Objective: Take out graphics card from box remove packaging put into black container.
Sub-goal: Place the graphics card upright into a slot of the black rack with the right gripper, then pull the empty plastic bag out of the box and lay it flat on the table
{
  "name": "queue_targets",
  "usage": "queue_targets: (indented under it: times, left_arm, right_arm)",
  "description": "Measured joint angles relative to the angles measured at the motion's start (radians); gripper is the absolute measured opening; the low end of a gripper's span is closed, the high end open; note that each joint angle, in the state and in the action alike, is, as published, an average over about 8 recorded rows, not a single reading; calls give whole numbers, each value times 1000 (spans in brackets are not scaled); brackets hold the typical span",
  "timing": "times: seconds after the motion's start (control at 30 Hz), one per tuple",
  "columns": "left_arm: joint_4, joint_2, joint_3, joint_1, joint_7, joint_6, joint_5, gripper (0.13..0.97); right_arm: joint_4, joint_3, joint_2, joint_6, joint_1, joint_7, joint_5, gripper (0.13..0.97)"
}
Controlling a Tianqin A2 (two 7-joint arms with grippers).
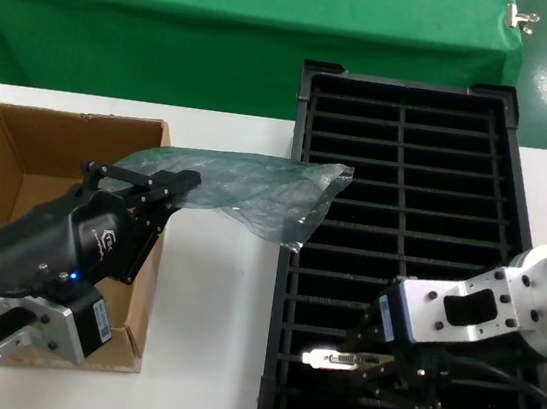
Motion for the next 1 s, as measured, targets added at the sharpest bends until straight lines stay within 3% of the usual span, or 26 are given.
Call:
queue_targets:
  times: [0.4, 0.77, 1.0]
  left_arm:
    - [0, 0, 0, 0, 0, 0, 0, 139]
    - [0, 0, 0, 0, 0, 0, 0, 139]
    - [0, 0, 0, 0, 0, 0, 0, 139]
  right_arm:
    - [-7, 3, -12, 7, -10, -15, 1, 257]
    - [10, 38, -16, 44, -24, -20, -4, 433]
    - [48, 117, -10, 174, -88, -17, -24, 578]
